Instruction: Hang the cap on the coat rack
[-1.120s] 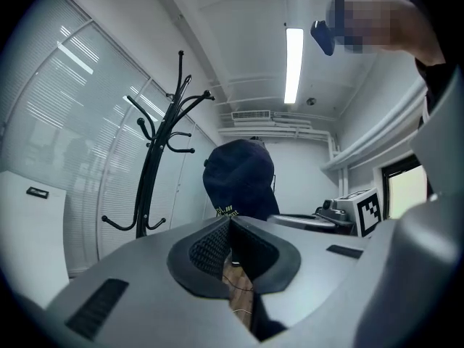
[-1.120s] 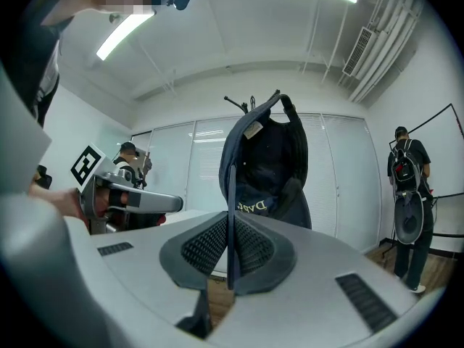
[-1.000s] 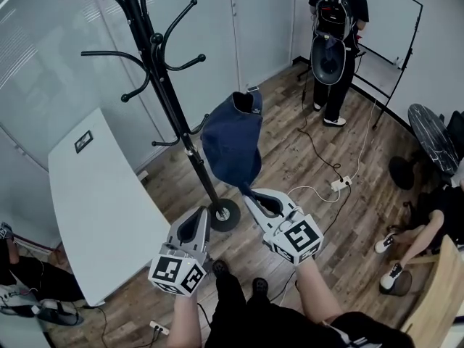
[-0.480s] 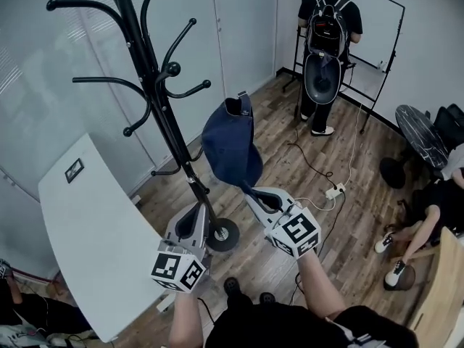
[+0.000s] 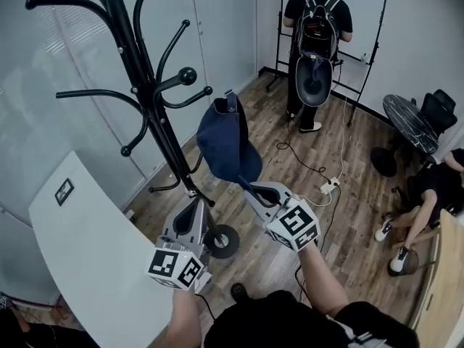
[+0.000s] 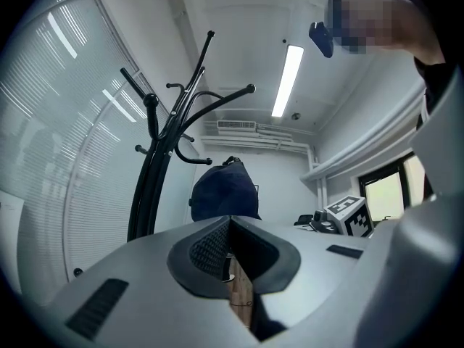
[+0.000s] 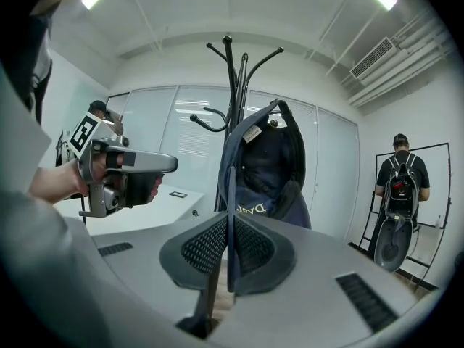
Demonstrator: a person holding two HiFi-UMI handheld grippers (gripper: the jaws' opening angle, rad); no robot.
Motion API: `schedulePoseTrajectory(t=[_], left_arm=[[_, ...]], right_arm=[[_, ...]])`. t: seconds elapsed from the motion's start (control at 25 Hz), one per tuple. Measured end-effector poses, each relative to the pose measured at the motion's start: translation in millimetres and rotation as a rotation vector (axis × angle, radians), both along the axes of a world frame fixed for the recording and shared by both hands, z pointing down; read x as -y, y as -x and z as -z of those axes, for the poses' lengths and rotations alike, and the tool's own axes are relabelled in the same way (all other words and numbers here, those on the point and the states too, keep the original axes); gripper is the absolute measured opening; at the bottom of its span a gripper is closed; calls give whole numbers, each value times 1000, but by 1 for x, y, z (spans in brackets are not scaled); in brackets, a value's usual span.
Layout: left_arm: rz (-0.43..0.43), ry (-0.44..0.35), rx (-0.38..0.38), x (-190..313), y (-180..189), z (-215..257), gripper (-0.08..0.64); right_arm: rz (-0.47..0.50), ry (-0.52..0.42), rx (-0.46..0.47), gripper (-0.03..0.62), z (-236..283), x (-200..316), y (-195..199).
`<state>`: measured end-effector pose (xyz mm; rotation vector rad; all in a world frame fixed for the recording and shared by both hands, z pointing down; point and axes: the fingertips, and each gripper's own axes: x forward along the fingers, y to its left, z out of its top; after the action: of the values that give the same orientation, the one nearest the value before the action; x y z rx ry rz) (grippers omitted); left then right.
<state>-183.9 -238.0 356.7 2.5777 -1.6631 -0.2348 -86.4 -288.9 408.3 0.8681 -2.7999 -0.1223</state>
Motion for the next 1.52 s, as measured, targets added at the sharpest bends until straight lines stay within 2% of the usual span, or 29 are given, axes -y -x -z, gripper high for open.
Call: schedulePoseTrajectory(t=[0.8,1.24,1.52], left_arm=[[-50,5,8,17,17,0,14],[-32,1,-15,23,26,-3,14],[-26,7,-26,24,28,-7,14]], right_arm=[[-29,-42,-83,43,12,32,11],[-8,-53,-146,43,10,38,20],[9,-24,-102,43,5,34,28]])
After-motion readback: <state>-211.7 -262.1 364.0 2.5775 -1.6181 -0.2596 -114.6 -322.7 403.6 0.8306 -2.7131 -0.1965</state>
